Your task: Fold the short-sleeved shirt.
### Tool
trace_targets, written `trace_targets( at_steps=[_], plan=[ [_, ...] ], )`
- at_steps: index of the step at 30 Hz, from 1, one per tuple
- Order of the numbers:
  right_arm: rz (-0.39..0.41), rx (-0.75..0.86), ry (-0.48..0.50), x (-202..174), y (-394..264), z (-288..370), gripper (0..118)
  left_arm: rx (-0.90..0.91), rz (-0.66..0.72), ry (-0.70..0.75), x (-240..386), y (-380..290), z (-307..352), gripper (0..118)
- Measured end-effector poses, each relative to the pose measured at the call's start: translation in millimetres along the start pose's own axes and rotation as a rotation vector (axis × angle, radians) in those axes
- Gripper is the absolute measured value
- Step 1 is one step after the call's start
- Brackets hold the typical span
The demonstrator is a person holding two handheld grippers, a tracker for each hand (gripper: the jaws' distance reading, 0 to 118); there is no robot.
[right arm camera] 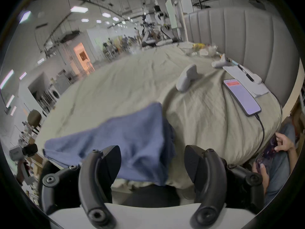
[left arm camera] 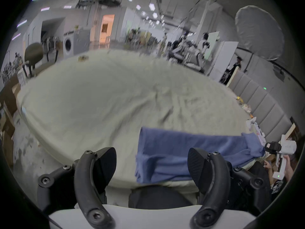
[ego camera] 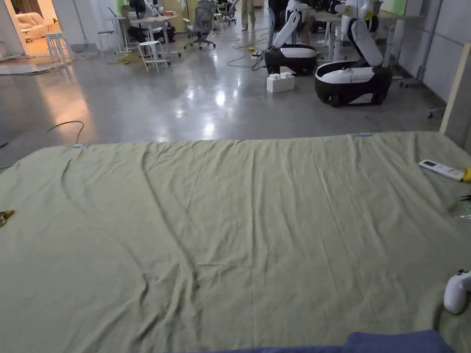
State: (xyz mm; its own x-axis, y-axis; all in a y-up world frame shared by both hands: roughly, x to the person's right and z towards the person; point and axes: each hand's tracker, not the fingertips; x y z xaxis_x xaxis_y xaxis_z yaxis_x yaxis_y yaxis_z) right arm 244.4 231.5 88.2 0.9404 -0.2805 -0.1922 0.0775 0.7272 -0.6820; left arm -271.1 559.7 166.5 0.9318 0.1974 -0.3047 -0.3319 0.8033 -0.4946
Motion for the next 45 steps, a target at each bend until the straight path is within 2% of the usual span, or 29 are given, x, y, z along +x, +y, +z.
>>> trace_targets(
  at_steps=[2,5,6,8,12,15,16,18,19,20,21,23,24,25,26,28,30,31,38,45],
  plan=[
    [0.005,0.11,0.082,-12,8,18,82,0.126,-0.063,-0.016,32,-12,64,91],
    [0.088,0.272,0.132,-42,31,48,82,0.322,-0.128,-0.062,73,-29,165,94],
    [0.127,0.319,0.16,-82,41,73,82,0.387,-0.16,-0.068,91,-42,194,97],
    [0.174,0.41,0.173,-105,50,91,83,0.48,-0.216,-0.066,127,-59,233,104],
    [0.272,0.533,0.149,-137,52,110,83,0.602,-0.217,-0.057,159,-78,279,105],
    [0.315,0.56,0.136,-156,51,117,83,0.593,-0.222,-0.039,172,-75,275,102],
    [0.337,0.569,0.14,-159,51,119,82,0.596,-0.236,-0.031,177,-80,273,94],
    [0.347,0.563,0.143,-164,48,121,63,0.593,-0.267,-0.019,187,-89,269,55],
    [0.371,0.583,0.147,-166,47,124,47,0.591,-0.278,-0.021,191,-90,269,32],
    [0.369,0.582,0.147,-167,46,125,22,0.58,-0.285,-0.026,191,-88,267,8],
    [0.368,0.588,0.144,-168,44,126,7,0.578,-0.284,-0.021,193,-89,266,7],
    [0.362,0.608,0.13,-169,40,127,4,0.577,-0.275,-0.016,192,-88,265,3],
    [0.381,0.627,0.123,-170,41,129,3,0.552,-0.257,-0.046,181,-78,269,3],
    [0.368,0.61,0.122,-169,42,128,3,0.538,-0.242,-0.062,177,-73,270,3],
    [0.309,0.551,0.112,-166,38,125,0,0.543,-0.23,-0.057,175,-72,270,3],
    [0.356,0.604,0.109,-167,41,126,0,0.524,-0.222,-0.067,171,-65,269,3],
    [0.285,0.531,0.102,-163,40,122,0,0.536,-0.235,-0.048,179,-72,266,3],
    [0.317,0.569,0.108,-164,42,123,0,0.534,-0.235,-0.048,179,-70,267,3],
    [0.311,0.56,0.107,-165,41,121,0,0.513,-0.226,-0.06,175,-60,263,3],
    [0.317,0.516,0.107,-163,38,113,0,0.439,-0.202,-0.082,140,-35,237,3]
  ],
)
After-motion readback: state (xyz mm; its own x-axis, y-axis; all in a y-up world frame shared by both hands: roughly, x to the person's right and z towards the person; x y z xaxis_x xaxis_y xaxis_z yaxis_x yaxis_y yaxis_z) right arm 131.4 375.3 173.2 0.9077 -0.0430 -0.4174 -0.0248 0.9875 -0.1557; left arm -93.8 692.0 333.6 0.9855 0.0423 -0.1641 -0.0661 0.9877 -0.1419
